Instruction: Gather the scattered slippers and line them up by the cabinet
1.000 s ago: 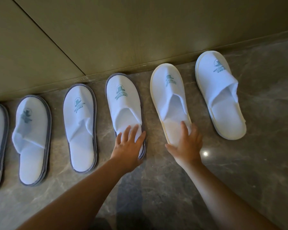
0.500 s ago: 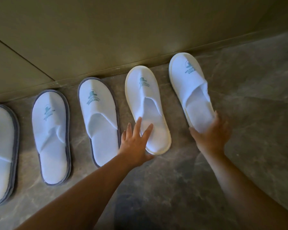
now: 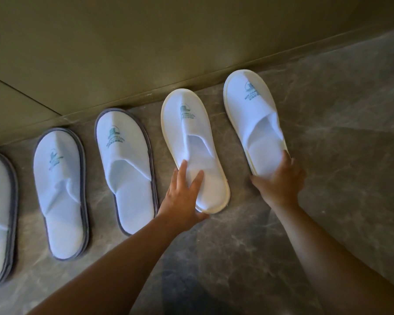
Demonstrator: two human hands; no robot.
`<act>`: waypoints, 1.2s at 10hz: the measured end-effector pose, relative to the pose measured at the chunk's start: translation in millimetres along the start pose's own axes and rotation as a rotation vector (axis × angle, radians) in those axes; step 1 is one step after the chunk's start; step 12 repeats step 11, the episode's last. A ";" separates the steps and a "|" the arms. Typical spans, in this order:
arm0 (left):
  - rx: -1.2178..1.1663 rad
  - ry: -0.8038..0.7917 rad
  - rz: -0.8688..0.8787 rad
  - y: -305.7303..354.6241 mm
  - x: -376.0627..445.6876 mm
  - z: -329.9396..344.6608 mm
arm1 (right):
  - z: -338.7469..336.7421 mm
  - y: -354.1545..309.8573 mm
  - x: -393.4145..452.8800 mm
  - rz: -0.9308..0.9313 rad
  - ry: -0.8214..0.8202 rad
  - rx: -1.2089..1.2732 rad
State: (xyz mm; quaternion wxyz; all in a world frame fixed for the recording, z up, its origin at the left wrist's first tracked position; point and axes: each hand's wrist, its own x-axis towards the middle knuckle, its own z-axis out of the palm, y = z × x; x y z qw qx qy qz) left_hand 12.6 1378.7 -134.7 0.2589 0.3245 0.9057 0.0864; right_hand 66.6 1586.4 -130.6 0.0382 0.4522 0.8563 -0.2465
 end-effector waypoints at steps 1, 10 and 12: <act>-0.018 0.025 0.014 1.8 0.9 0.0 | 1.9 -0.3 -2.4 0.018 0.017 0.000; 0.073 -0.057 -0.007 4.9 -8.3 -36.5 | -20.0 -15.1 -22.2 -0.121 -0.018 0.018; -0.027 -0.199 0.063 13.0 -29.3 -64.3 | -39.5 -19.4 -59.0 -0.354 0.007 0.318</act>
